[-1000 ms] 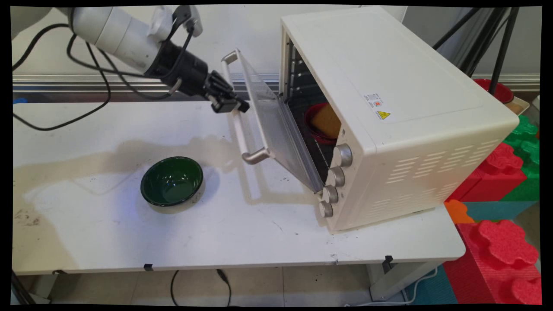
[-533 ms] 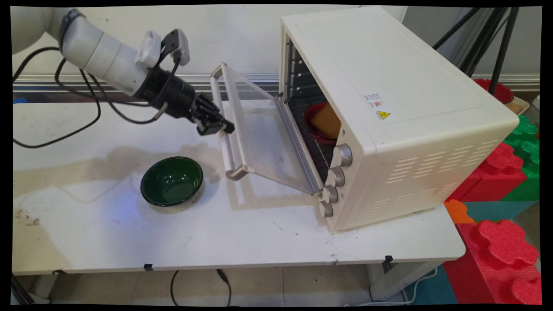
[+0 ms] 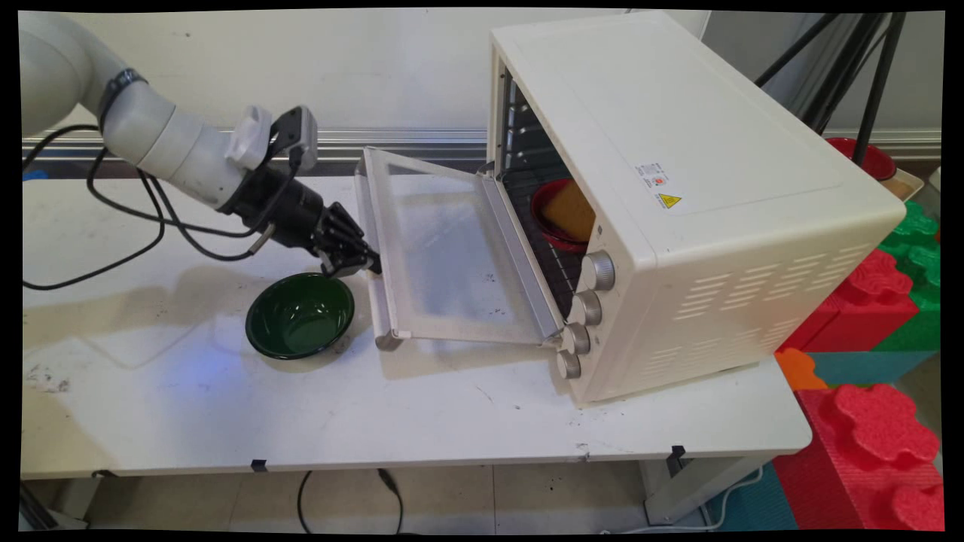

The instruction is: Open the oven

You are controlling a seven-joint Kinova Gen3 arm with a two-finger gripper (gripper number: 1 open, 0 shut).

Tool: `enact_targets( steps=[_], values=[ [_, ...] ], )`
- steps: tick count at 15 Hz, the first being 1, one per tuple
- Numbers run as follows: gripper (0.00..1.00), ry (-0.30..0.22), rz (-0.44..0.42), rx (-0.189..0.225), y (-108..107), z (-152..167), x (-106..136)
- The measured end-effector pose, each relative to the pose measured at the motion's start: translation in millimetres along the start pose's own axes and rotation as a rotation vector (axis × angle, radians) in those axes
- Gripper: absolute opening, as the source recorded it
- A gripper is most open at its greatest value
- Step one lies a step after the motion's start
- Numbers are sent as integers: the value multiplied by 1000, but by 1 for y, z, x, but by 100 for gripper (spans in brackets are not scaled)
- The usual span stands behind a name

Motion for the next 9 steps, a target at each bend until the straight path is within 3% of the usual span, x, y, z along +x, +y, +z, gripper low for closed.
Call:
enact_targets(
  steps=[9],
  values=[
    [0, -29, 3, 4, 6, 12, -26]
  ],
)
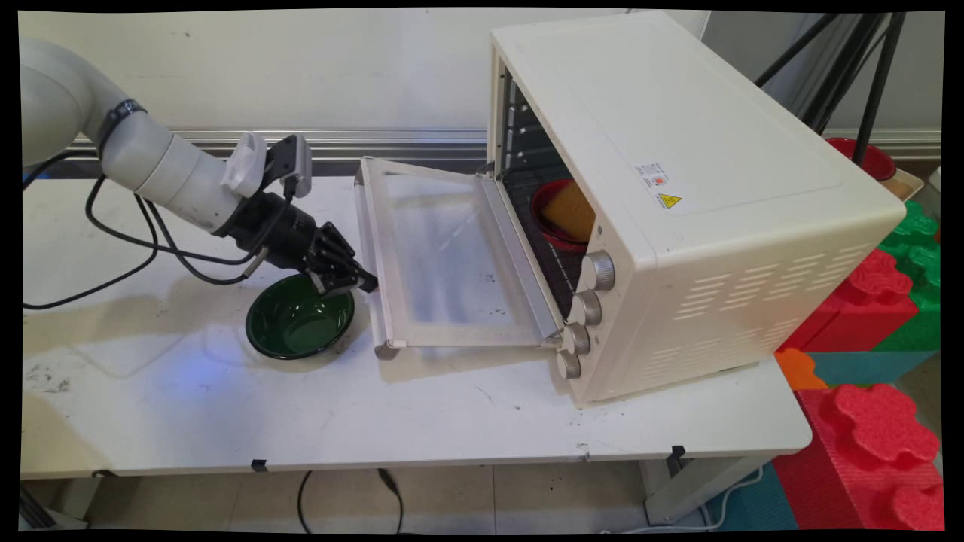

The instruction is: Open the oven

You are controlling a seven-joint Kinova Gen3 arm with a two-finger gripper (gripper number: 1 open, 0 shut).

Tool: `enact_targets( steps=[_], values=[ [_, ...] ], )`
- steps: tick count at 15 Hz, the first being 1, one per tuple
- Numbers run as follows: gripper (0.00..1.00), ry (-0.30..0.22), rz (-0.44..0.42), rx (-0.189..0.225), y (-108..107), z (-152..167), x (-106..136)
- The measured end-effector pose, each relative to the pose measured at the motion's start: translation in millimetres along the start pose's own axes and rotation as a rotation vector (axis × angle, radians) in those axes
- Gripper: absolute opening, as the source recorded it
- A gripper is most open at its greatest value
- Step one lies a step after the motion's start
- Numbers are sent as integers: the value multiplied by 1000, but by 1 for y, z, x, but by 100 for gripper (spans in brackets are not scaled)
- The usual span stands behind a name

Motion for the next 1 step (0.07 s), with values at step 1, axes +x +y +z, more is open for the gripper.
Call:
enact_targets(
  steps=[1],
  values=[
    [0, 1, -1, 4, 1, 0, -3]
  ],
)
